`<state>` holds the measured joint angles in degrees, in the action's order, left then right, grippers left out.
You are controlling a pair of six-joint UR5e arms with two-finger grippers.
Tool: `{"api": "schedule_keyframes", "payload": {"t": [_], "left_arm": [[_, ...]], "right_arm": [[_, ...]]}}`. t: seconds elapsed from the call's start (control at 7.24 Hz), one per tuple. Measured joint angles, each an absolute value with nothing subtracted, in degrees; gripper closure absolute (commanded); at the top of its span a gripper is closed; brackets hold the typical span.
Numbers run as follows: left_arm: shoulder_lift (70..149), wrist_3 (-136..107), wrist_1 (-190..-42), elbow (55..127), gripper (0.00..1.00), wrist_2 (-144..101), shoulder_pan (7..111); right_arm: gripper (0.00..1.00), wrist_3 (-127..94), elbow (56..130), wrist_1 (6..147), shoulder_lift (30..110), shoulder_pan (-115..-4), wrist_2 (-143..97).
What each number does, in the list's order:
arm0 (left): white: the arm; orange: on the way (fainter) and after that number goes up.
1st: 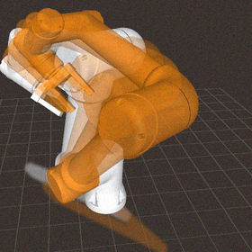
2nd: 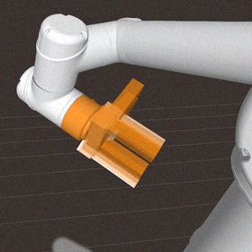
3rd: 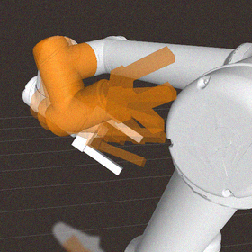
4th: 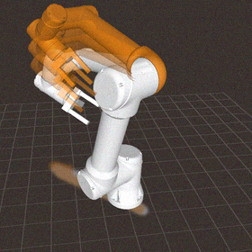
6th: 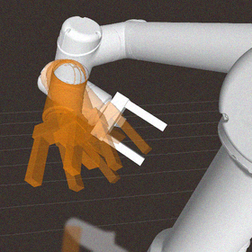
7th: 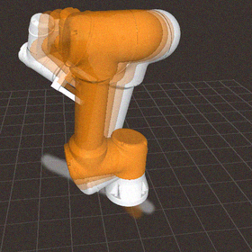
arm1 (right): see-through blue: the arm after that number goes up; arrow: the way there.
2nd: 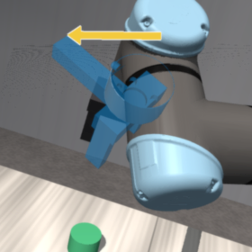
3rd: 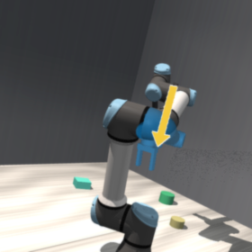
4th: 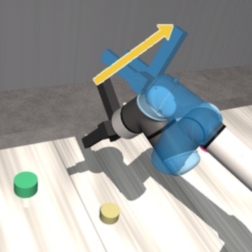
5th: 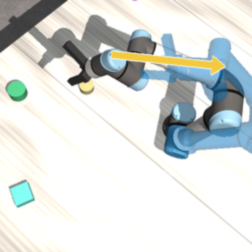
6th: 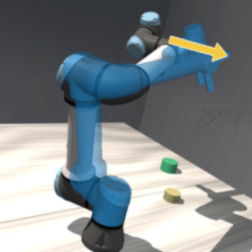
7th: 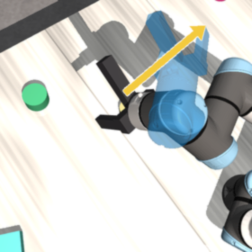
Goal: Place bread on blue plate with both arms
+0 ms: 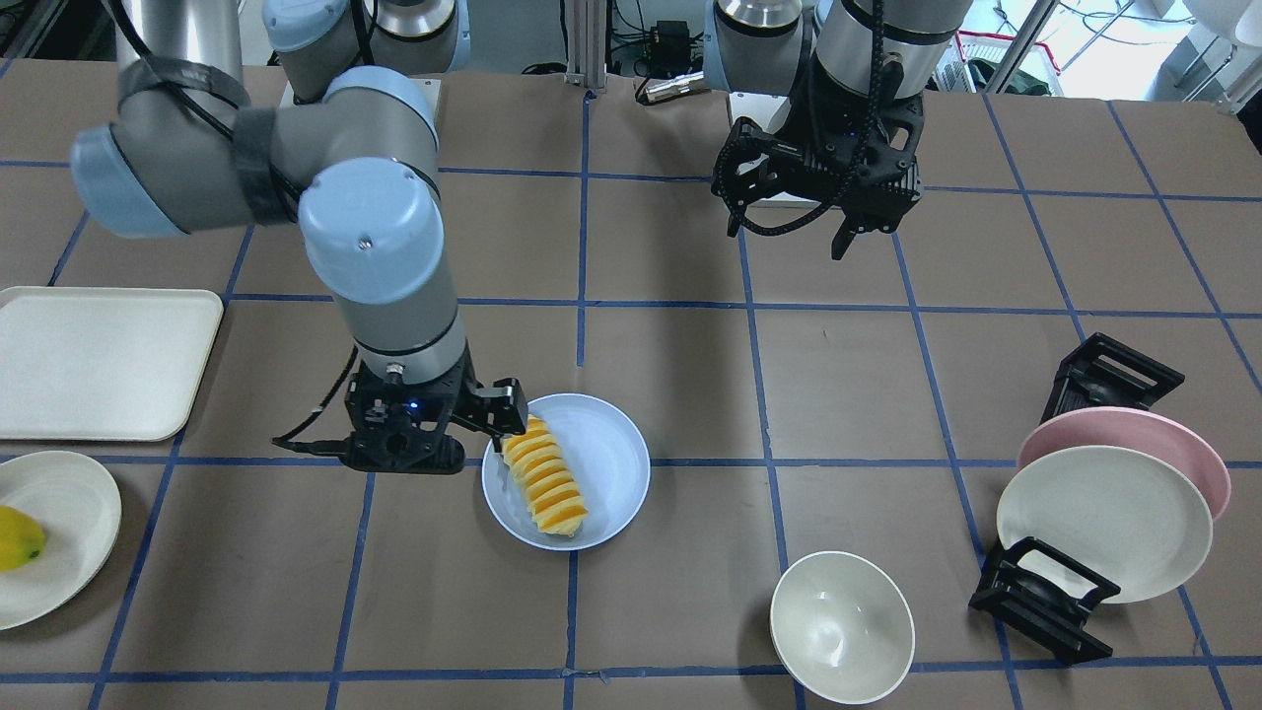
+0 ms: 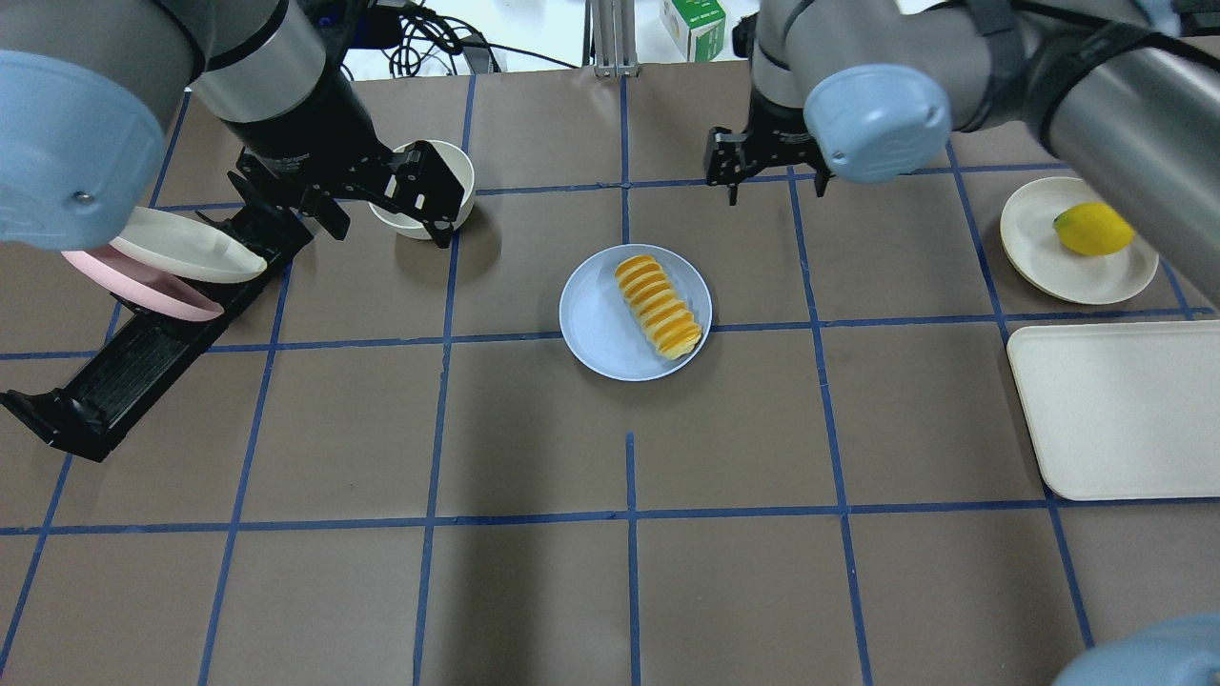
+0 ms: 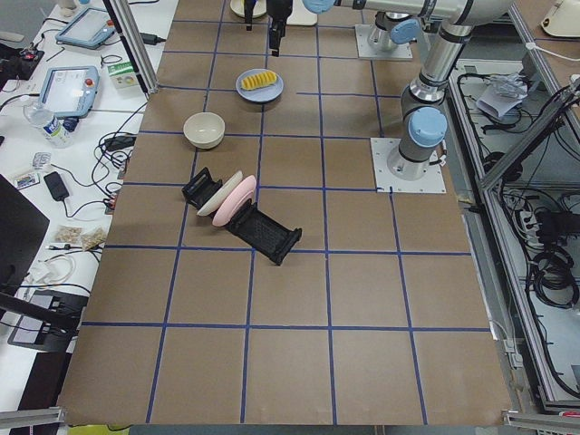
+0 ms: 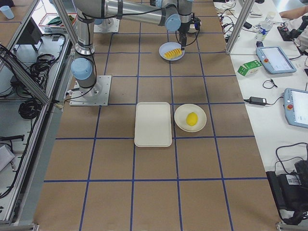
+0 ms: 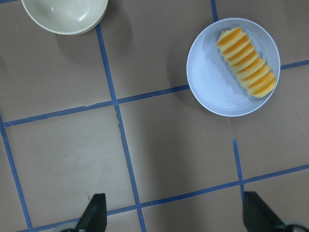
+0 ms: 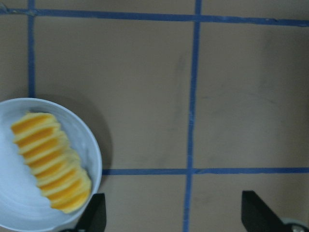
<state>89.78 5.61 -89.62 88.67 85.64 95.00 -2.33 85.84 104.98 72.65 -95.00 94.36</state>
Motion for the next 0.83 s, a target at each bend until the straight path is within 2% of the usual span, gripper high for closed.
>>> {"api": "schedule_keyframes", "payload": {"t": [0.28,0.83], "left_arm": [[89.4,5.5,-90.2,88.7,0.00,85.7,95.1],[88.7,5.5,-92.5,88.7,0.00,85.8,95.0]], "right_arm": [[0.00,4.2,85.8,100.8,76.4,-90.9,93.7],[0.00,5.1,84.7,93.8,82.9,-90.9,93.2]]}}
